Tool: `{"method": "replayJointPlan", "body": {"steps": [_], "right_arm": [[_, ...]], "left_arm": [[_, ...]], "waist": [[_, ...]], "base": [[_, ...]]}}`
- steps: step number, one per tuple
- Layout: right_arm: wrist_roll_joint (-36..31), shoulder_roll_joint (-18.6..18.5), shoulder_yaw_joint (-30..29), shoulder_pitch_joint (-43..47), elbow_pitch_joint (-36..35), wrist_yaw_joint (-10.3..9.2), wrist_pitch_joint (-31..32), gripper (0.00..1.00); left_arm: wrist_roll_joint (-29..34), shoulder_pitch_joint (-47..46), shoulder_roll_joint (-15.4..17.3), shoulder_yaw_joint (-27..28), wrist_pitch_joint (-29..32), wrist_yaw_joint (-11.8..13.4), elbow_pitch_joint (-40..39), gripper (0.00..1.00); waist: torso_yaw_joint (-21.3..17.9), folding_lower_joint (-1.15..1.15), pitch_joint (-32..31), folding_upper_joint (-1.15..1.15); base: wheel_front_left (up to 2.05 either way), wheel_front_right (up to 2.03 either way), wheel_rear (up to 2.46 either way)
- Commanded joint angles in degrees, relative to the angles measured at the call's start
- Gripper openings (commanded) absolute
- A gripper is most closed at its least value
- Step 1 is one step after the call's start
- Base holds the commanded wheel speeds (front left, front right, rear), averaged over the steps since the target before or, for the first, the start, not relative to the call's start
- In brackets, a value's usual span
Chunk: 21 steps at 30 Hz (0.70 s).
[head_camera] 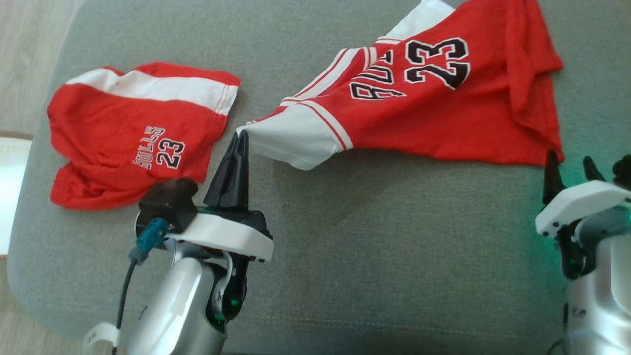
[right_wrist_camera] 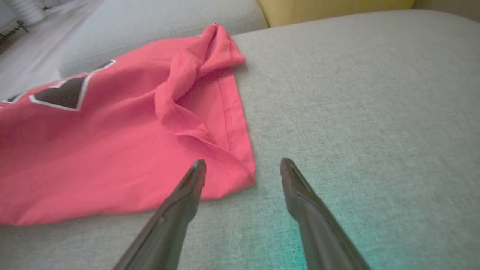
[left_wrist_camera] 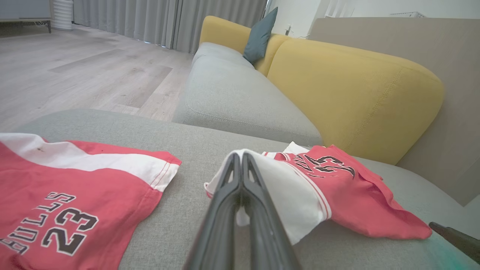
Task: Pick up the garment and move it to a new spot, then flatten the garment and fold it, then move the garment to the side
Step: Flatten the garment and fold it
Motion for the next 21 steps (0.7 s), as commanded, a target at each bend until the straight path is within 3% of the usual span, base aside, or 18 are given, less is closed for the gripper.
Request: {"method": "replayJointPlan", "body": {"steps": [1, 8, 10, 16, 21], "right_arm": [[-1.03, -0.3, 0.66, -2.42, -0.97, -0.03, -0.08, 1.0], [-2.76, -0.3, -1.91, -6.22, 5.58, -0.03, -0.33, 1.0], [-2.81, -0.3, -2.36, -7.11, 6.87, -0.03, -0.41, 0.0], [-0.52, -0.3, -0.03, -9.13, 6.74, -0.03, -0.43, 0.0], [5.12, -0.3, 4.07, -9.35, 1.42, -0.03, 2.51, 0.0]], "left_arm": [[0.27, -2.53, 0.49, 1.48, -0.71, -0.06, -2.31, 0.0], [0.22, -3.46, 0.49, 1.29, -0.71, -0.17, -2.31, 0.0], [0.22, -3.69, 0.49, 1.37, -0.71, -0.17, -2.31, 0.0], [0.68, -3.98, 0.49, 2.82, -0.71, -0.12, -2.39, 0.0], [1.79, -4.53, 0.49, 5.34, -0.71, -0.77, -3.13, 0.0]], "waist": [[0.45, 0.0, 0.52, 0.0], [1.34, 0.0, 1.71, 0.0], [1.37, 0.0, 1.92, 0.0], [0.25, 0.0, 0.79, 0.0], [-1.32, 0.0, -2.03, 0.0]], "base": [[0.0, 0.0, 0.0], [0.0, 0.0, 0.0], [0.0, 0.0, 0.0], [0.0, 0.0, 0.0], [0.0, 0.0, 0.0]]}}
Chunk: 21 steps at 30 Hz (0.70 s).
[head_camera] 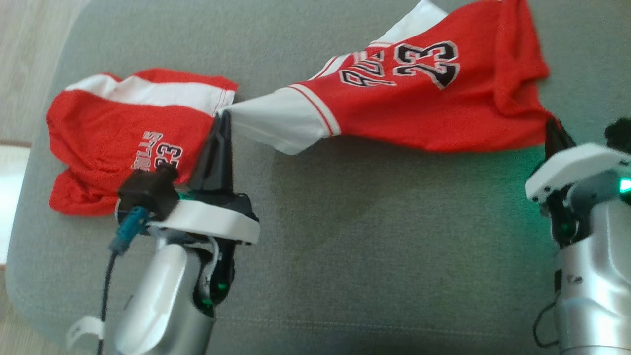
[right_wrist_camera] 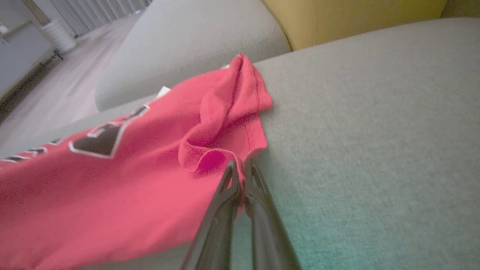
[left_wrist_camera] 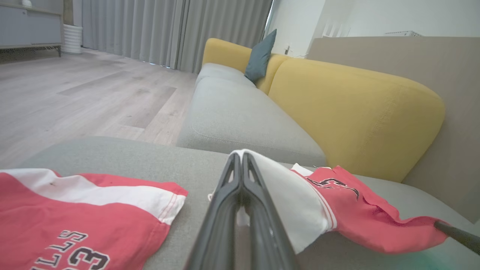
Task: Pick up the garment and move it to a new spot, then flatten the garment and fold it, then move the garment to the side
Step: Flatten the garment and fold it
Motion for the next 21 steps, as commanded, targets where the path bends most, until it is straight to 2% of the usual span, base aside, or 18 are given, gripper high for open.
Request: {"method": "replayJointPlan", "body": {"steps": [1, 10, 15, 21], "right_arm": [[1.71, -0.22, 2.31, -2.23, -3.84, -0.03, 0.99, 0.0], [14.63, -0.22, 6.6, -2.57, -22.93, -0.03, 8.34, 0.0], [21.53, -0.22, 7.37, -4.46, -29.73, -0.03, 8.44, 0.0], [25.57, -0.22, 6.75, -6.51, -34.55, -0.03, 6.54, 0.0]], "left_arm": [[0.67, -2.95, 0.54, 2.88, -0.71, -0.42, -2.5, 0.0], [0.73, -9.49, 1.25, 8.33, -0.71, -3.09, -4.52, 0.0], [0.03, -15.06, 1.93, 9.19, 0.38, -3.67, -6.3, 0.0], [-0.56, -19.44, 2.48, 10.44, 2.47, -2.85, -10.34, 0.0]], "waist": [[-1.08, 0.0, -1.73, 0.0], [-3.45, 0.0, -9.49, 0.0], [-4.42, 0.0, -13.71, 0.0], [-5.01, 0.0, -16.38, 0.0]], "base": [[0.0, 0.0, 0.0], [0.0, 0.0, 0.0], [0.0, 0.0, 0.0], [0.0, 0.0, 0.0]]}}
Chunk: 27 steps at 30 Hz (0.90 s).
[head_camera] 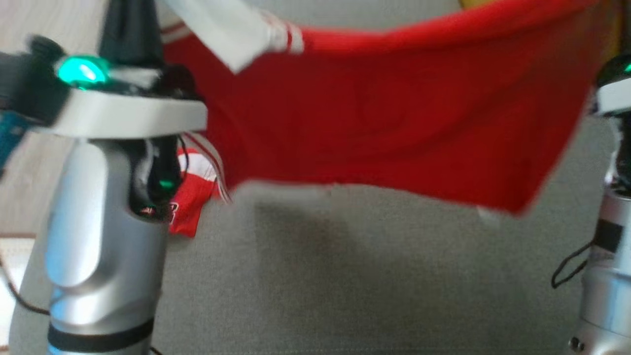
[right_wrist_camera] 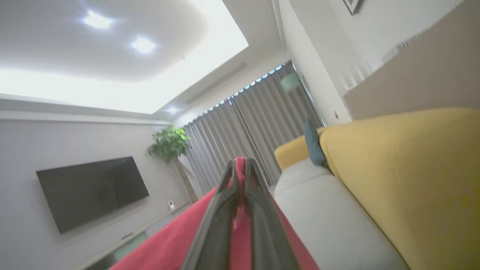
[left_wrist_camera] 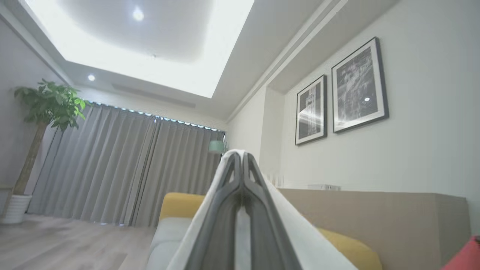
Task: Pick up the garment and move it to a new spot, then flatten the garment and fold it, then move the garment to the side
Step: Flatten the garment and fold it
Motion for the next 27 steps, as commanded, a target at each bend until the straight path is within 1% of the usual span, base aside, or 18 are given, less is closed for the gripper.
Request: {"method": "replayJointPlan", "body": {"steps": [1, 6, 9, 12, 14, 16, 18, 20, 22, 23, 27], "right_arm": [[1.14, -0.2, 0.88, -3.19, -3.19, -0.03, -0.7, 0.0], [3.49, -0.2, -1.46, -2.29, -6.66, -0.03, -0.76, 0.0], [3.02, -0.2, -2.53, -1.53, -7.42, -0.03, 0.65, 0.0], [1.84, -0.2, -1.85, -2.11, -7.36, -0.03, 1.68, 0.0], [1.03, -0.2, -1.42, -3.61, -5.82, -0.03, 1.81, 0.0], [-0.31, -0.2, -0.92, -6.28, -2.83, -0.03, 1.4, 0.0], [-1.86, -0.2, -0.31, -10.2, 1.64, -0.03, 0.53, 0.0], [-3.95, -0.2, 0.34, -15.67, 6.62, -0.03, -0.85, 0.0], [-6.4, -0.2, 1.5, -21.78, 12.47, -0.03, -3.14, 0.0], [-9.2, -0.2, 2.79, -27.96, 18.65, -0.03, -6.43, 0.0], [-12.58, -0.2, 2.3, -40.21, 31.07, -0.03, -14.71, 0.0]], "left_arm": [[-0.44, -3.39, 1.65, 2.67, 0.71, 0.63, -3.12, 0.0], [-0.62, -3.63, 1.93, 3.36, 3.71, 2.53, -8.53, 0.0], [-0.37, -3.75, 2.41, 3.29, 5.52, 3.17, -10.78, 0.0], [-0.43, -5.05, 3.15, 3.27, 7.26, 3.12, -10.32, 0.0], [-1.16, -6.78, 3.45, 3.44, 8.32, 2.71, -8.42, 0.0], [-1.88, -9.3, 4.07, 3.62, 9.3, 1.86, -5.4, 0.0], [-2.65, -12.52, 4.71, 4.01, 9.85, 0.91, -1.46, 0.0], [-2.48, -16.89, 6.0, 4.15, 10.05, -0.33, 2.81, 0.0], [-3.2, -21.43, 6.52, 4.99, 9.76, -1.06, 8.19, 0.0], [-3.23, -26.52, 7.1, 5.44, 8.71, -1.84, 13.82, 0.0], [-2.14, -37.82, 7.55, 5.73, 4.2, -2.71, 23.49, 0.0]], "waist": [[-0.51, 0.0, -1.56, 0.0], [-0.52, 0.0, -2.95, 0.0], [-0.53, 0.0, -2.94, 0.0], [-0.76, 0.0, -1.92, 0.0], [-1.12, 0.0, -0.65, 0.0], [-1.68, 0.0, 1.14, 0.0], [-2.32, 0.0, 3.3, 0.0], [-2.87, 0.0, 6.77, 0.0], [-3.35, 0.0, 9.9, 0.0], [-3.56, 0.0, 12.53, 0.0], [-3.32, 0.0, 16.57, 0.0]], "base": [[0.0, 0.0, 0.0], [0.0, 0.0, 0.0], [0.0, 0.0, 0.0], [0.0, 0.0, 0.0], [0.0, 0.0, 0.0], [0.0, 0.0, 0.0], [0.0, 0.0, 0.0], [0.0, 0.0, 0.0], [0.0, 0.0, 0.0], [0.0, 0.0, 0.0], [0.0, 0.0, 0.0]]}}
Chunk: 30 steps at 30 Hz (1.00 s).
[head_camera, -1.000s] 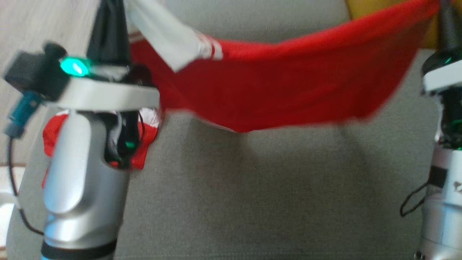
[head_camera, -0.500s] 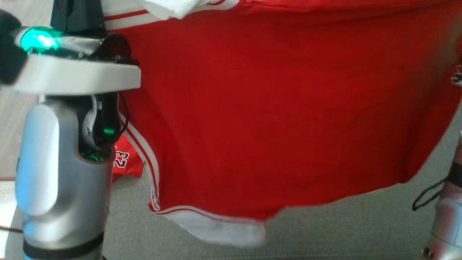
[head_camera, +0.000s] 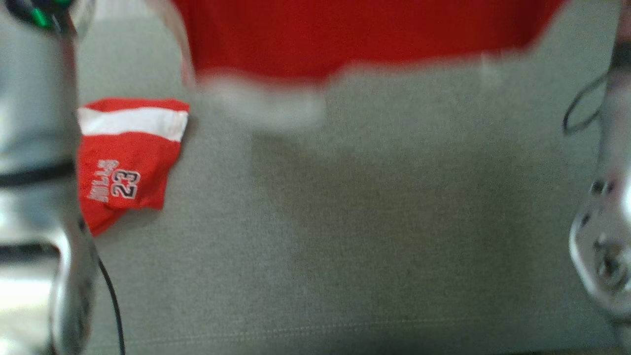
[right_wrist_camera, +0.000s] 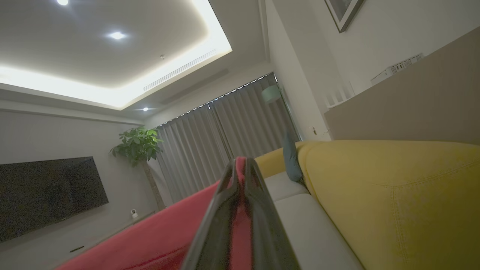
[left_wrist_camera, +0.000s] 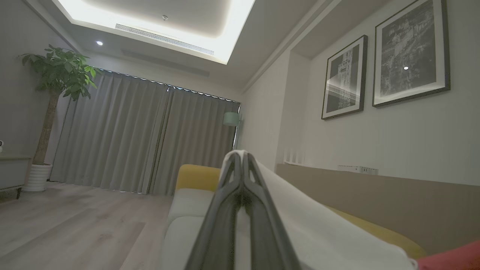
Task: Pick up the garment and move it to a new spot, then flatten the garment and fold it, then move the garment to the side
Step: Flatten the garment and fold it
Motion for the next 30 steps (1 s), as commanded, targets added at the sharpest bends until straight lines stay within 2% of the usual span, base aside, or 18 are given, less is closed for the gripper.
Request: {"method": "replayJointPlan", "body": {"steps": [1, 6, 12, 19, 30], "right_arm": [[-1.62, 0.35, 0.74, -5.42, 1.04, -0.03, -3.23, 0.0], [-5.28, 0.35, 1.85, -14.08, 9.83, -0.03, -13.16, 0.0], [-7.06, 0.05, 2.39, -13.16, 16.58, -0.03, -16.08, 0.0], [-5.5, -1.46, 9.66, -3.24, 22.65, -0.03, -16.05, 0.0], [0.52, -7.73, 21.98, 9.29, 26.38, -0.03, -8.64, 0.0]], "left_arm": [[0.91, -6.68, 2.48, 1.55, -1.91, -0.39, 0.32, 0.0], [0.86, -14.9, 1.34, 1.63, -5.92, -1.71, 7.8, 0.0], [0.98, -13.73, -0.33, -0.3, -7.21, -4.04, 11.33, 0.0], [1.32, -1.5, -1.47, -3.69, -7.62, -5.87, 12.87, 0.0], [2.11, 18.84, -0.73, -6.71, -7.64, -6.38, 9.07, 0.0]], "waist": [[-0.23, 0.0, 4.42, 0.0], [0.9, 0.0, 7.63, 0.0], [2.32, 0.0, 10.87, 0.0], [3.6, 0.0, 11.96, 0.0], [5.5, 0.0, 6.8, 0.0]], "base": [[0.0, 0.0, 0.0], [0.0, 0.0, 0.0], [0.0, 0.0, 0.0], [0.0, 0.0, 0.0], [0.0, 0.0, 0.0]]}}
